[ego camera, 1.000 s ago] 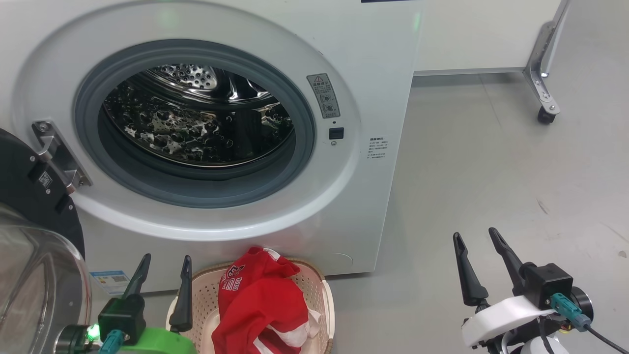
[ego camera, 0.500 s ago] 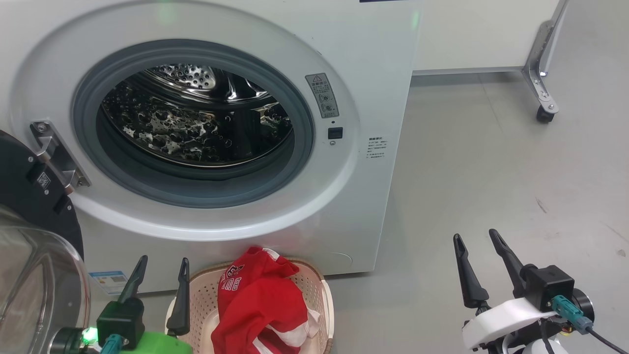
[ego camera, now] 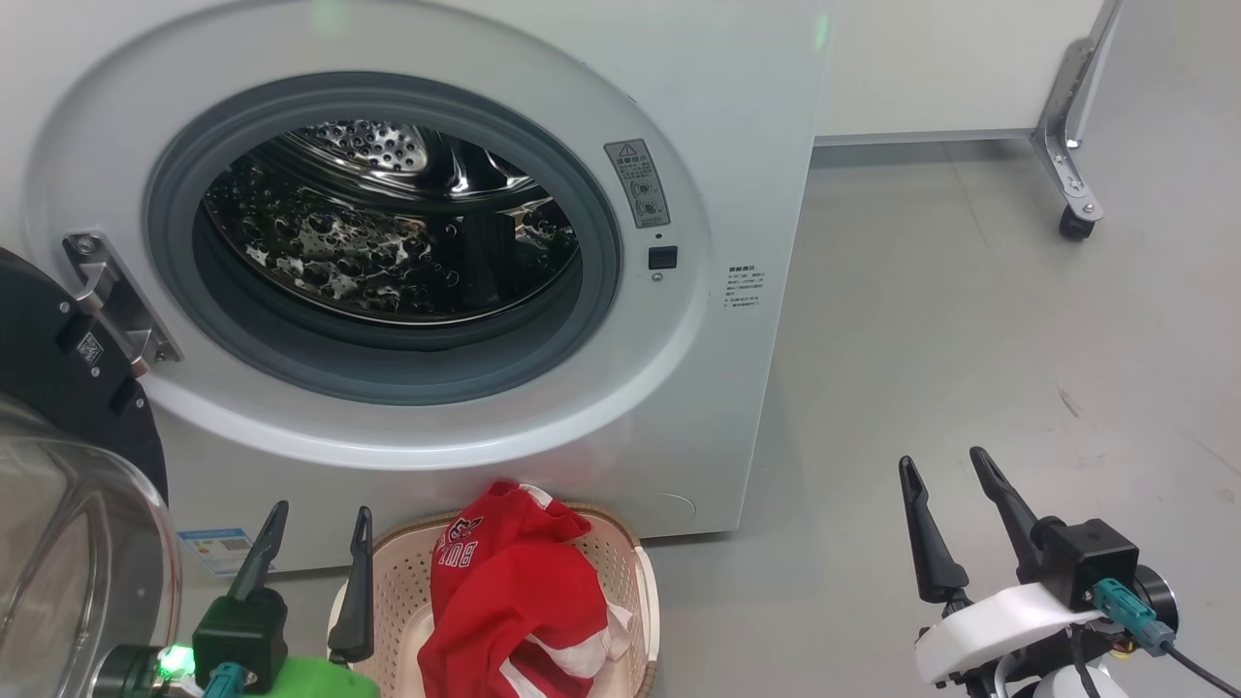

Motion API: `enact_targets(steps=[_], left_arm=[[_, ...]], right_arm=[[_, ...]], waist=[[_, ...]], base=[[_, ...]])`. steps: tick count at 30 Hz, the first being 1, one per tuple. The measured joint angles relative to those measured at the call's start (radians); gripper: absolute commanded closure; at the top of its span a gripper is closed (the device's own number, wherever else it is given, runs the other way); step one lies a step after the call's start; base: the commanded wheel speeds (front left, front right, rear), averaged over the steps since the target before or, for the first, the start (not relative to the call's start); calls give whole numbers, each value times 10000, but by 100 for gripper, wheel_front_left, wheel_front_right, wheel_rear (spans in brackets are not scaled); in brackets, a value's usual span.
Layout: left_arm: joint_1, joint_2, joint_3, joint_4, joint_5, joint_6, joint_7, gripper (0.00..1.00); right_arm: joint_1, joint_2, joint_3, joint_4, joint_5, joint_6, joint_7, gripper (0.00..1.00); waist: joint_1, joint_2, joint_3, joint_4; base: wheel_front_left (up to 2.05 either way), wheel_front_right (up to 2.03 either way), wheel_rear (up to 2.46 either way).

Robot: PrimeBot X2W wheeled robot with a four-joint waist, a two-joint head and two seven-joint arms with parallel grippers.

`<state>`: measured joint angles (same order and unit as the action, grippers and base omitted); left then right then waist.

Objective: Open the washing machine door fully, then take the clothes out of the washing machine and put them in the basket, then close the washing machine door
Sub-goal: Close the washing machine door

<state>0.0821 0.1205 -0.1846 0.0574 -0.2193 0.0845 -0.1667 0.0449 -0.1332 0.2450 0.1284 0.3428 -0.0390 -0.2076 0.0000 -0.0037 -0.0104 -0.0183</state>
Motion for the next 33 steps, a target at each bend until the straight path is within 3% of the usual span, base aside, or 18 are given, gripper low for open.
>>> enact_targets(steps=[33], left_arm=[[291,-4,-146,-823,-35,-15,334,0]], right_arm=[[96,-77,-13,-247,6,-77,102,0]], waist=[[0,0,158,7]], base=[[-95,95,0]])
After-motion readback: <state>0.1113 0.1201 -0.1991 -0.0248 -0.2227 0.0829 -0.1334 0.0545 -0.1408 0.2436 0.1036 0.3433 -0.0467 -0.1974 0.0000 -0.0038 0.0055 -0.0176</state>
